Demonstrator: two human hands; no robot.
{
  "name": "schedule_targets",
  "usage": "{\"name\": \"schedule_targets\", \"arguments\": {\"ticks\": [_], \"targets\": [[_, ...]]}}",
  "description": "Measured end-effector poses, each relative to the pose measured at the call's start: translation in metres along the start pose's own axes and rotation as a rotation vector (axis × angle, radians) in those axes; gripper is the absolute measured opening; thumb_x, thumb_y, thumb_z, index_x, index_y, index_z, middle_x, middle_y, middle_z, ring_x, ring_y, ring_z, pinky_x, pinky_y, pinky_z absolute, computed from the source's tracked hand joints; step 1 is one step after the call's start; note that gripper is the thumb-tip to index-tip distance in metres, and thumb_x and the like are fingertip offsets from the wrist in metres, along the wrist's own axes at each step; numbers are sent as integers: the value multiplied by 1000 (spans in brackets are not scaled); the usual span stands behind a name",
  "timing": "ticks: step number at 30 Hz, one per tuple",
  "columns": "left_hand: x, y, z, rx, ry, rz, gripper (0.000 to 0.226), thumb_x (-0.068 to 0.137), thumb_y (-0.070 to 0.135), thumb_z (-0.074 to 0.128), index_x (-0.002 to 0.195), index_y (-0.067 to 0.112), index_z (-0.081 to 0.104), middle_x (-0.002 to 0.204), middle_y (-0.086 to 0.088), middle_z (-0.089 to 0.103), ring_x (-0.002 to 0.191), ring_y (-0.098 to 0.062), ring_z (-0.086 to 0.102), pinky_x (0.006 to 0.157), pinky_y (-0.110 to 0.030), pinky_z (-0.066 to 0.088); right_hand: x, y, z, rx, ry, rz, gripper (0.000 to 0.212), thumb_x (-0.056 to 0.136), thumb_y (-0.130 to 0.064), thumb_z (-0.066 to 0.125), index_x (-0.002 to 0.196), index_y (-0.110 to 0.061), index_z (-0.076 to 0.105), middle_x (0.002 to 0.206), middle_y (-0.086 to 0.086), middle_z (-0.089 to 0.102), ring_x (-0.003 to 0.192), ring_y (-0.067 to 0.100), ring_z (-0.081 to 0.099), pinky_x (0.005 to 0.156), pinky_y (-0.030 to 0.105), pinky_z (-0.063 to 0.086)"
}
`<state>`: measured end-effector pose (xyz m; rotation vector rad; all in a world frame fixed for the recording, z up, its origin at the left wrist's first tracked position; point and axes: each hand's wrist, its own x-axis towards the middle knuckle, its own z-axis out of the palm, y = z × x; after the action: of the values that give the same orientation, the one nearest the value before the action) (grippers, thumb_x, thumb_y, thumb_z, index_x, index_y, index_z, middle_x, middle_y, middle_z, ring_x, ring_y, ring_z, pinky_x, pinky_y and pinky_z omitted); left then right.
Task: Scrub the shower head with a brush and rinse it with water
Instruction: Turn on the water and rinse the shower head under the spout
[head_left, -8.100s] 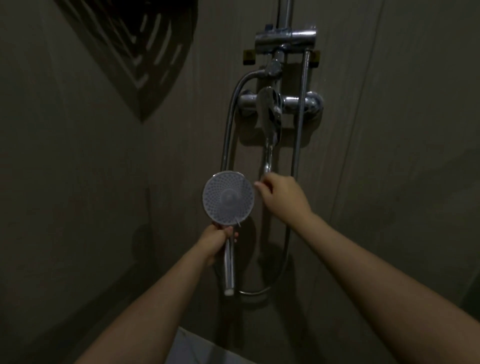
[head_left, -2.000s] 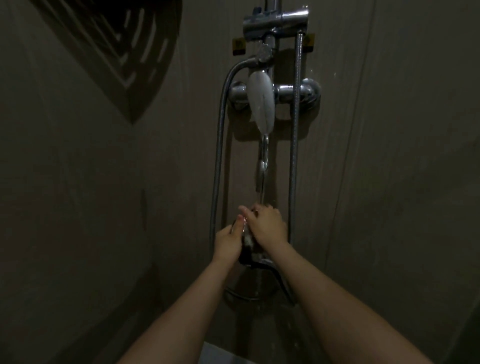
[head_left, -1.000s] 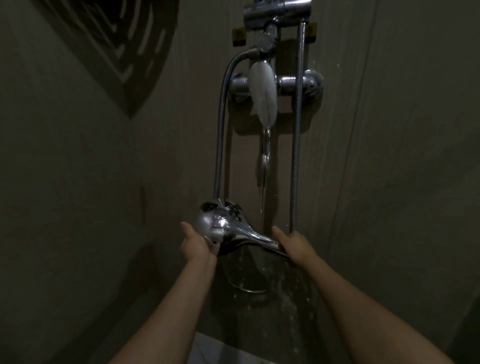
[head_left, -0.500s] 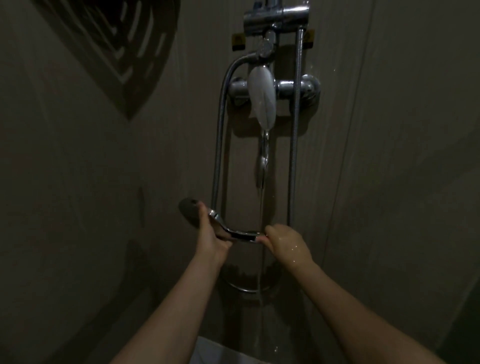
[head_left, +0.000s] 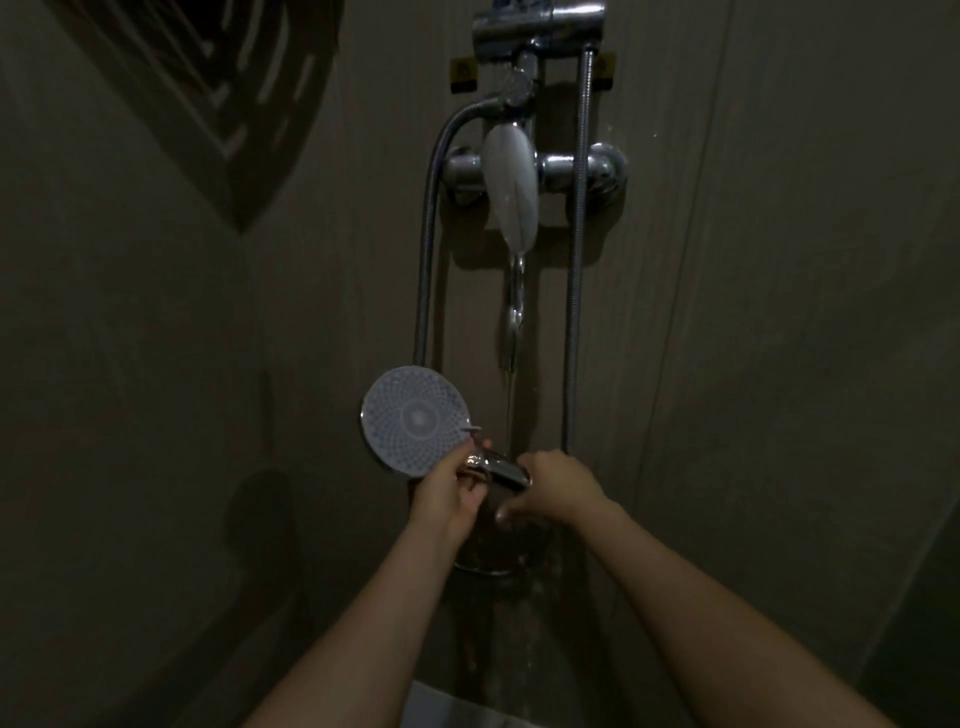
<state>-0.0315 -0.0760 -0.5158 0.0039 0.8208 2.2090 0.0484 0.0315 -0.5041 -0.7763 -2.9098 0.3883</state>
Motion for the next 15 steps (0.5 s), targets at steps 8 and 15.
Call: {"name": "schedule_targets", "arguments": {"ticks": [8,15], "targets": [[-2,6,-16,368,-38,102,26,86,0,57,111,7,57,106,-12,63,96,-27,61,94,-43,48,-18,50,-6,-288,127,139,55,79,-57,61,117,-19,54,114,6,64,104,23,62,80,31,48],[9,3,-9,428,-56,63,40,84,-3,57,123,5,52,120,-17,60,100,-29,62,76,-39,53,-10,34,6,166,214,86,30,80,-28,64,110,-21,62,103,4,70,92,21,66,79,33,54]]}}
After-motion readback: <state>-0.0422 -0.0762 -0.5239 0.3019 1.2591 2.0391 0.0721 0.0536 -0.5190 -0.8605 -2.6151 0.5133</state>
